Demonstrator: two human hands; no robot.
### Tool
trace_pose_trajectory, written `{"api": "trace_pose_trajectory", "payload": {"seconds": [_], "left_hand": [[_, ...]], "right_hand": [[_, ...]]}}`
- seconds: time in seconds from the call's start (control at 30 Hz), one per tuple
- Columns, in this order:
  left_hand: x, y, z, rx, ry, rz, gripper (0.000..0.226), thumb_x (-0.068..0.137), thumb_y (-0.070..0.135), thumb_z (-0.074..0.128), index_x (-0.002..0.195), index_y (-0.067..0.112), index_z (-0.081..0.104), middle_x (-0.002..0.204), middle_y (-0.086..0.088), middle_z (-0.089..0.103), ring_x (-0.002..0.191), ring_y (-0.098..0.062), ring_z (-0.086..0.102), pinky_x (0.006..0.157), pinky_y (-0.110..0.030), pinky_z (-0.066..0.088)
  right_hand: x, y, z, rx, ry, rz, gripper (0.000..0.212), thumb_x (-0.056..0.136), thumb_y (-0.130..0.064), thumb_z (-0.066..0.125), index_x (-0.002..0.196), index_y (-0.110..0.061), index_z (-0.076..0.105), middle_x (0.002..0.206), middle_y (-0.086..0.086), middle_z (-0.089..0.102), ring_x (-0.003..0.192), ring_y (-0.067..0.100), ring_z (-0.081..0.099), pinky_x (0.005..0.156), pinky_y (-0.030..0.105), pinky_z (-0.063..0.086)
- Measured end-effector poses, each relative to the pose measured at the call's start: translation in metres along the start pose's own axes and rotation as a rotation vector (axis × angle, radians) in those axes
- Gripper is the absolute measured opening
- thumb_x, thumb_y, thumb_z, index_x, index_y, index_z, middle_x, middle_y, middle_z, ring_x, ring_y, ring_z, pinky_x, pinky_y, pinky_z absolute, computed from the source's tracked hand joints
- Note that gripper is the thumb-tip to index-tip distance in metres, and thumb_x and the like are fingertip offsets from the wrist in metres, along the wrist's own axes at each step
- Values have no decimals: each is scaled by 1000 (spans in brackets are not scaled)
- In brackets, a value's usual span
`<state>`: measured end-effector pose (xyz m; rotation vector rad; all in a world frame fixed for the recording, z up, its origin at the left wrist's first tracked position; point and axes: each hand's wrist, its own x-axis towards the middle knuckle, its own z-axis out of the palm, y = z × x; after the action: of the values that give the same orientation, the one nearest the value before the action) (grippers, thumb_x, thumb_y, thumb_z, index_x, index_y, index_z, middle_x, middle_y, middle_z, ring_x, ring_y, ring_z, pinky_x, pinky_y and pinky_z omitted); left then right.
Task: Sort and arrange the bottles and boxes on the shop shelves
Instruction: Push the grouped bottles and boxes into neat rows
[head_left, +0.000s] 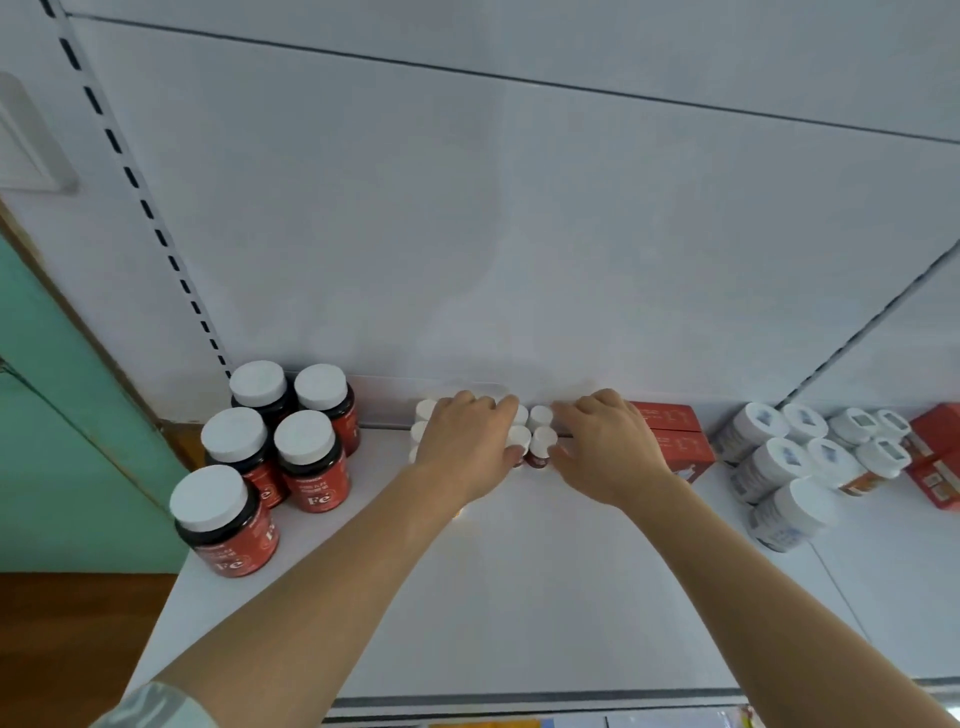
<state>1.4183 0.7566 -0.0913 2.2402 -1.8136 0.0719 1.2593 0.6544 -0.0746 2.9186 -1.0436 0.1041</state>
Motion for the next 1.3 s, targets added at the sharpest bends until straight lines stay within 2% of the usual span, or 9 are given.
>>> {"api": "trace_pose_trajectory", "payload": {"seconds": [0.13, 0.23, 0.37, 0.53, 0.67, 0.83, 1.0, 1.13, 1.3], "left_hand": [[9, 7, 13, 59, -17, -11, 37, 85, 48, 60, 111, 22, 52, 99, 3, 68, 96, -28, 54, 76, -37, 38], [13, 10, 20, 112, -26, -53, 31, 84, 47, 58, 104, 24, 55, 97, 5, 69, 94, -27, 54, 74, -37, 36], [16, 13, 28, 160, -34, -85, 25, 87, 39, 56, 107, 23, 56, 94, 3, 70, 92, -28, 54, 74, -37, 32], [16, 15, 31, 135, -31, -87, 19, 86, 26, 55, 105, 21, 56, 89, 2, 69, 87, -27, 55, 69, -34, 25], [19, 15, 33, 105, -40, -82, 17, 85, 23, 56, 102, 20, 57, 90, 3, 68, 88, -26, 57, 67, -34, 28], [20, 14, 33, 67, -54, -87, 21, 86, 23, 57, 106, 18, 58, 96, 3, 68, 92, -26, 57, 72, -35, 36], [19, 16, 24, 79, -72, -74, 20, 86, 33, 59, 100, 20, 53, 98, 2, 67, 92, -26, 56, 70, -34, 30], [20, 17, 11, 77, -81, -71, 26, 86, 32, 58, 106, 17, 51, 103, -1, 65, 99, -28, 55, 75, -36, 36], [27, 35, 0, 79, 5, 8, 41, 91, 38, 54, 125, 17, 49, 112, -1, 64, 107, -28, 53, 84, -36, 38]], "right_hand": [[5, 11, 8, -8, -28, -88, 35, 83, -42, 58, 112, -22, 62, 104, -6, 68, 110, 25, 52, 96, 35, 38], [11, 15, 16, 7, -4, -151, 32, 80, -39, 61, 105, -19, 64, 97, -3, 71, 102, 29, 57, 91, 36, 41], [18, 21, 25, -5, -26, -222, 37, 84, -39, 55, 116, -19, 60, 100, -4, 71, 106, 29, 57, 94, 37, 38], [21, 24, 30, 1, -18, -254, 34, 85, -37, 61, 110, -14, 62, 92, -1, 71, 103, 30, 58, 93, 38, 40], [23, 25, 31, 17, -20, -267, 34, 87, -37, 60, 112, -14, 61, 93, -1, 71, 106, 29, 57, 95, 39, 40], [23, 25, 33, 24, 1, -257, 32, 83, -36, 64, 106, -13, 62, 88, 0, 70, 100, 30, 59, 92, 39, 42], [17, 26, 29, 56, 49, -236, 39, 72, -33, 71, 106, -14, 67, 90, -1, 72, 96, 30, 62, 88, 39, 48], [7, 31, 18, 76, 112, -216, 36, 70, -30, 73, 102, -13, 69, 88, 1, 70, 91, 30, 61, 84, 38, 50], [-14, 58, -3, 31, 122, -81, 38, 79, -37, 66, 110, -15, 66, 100, 1, 68, 103, 27, 55, 90, 38, 46]]}}
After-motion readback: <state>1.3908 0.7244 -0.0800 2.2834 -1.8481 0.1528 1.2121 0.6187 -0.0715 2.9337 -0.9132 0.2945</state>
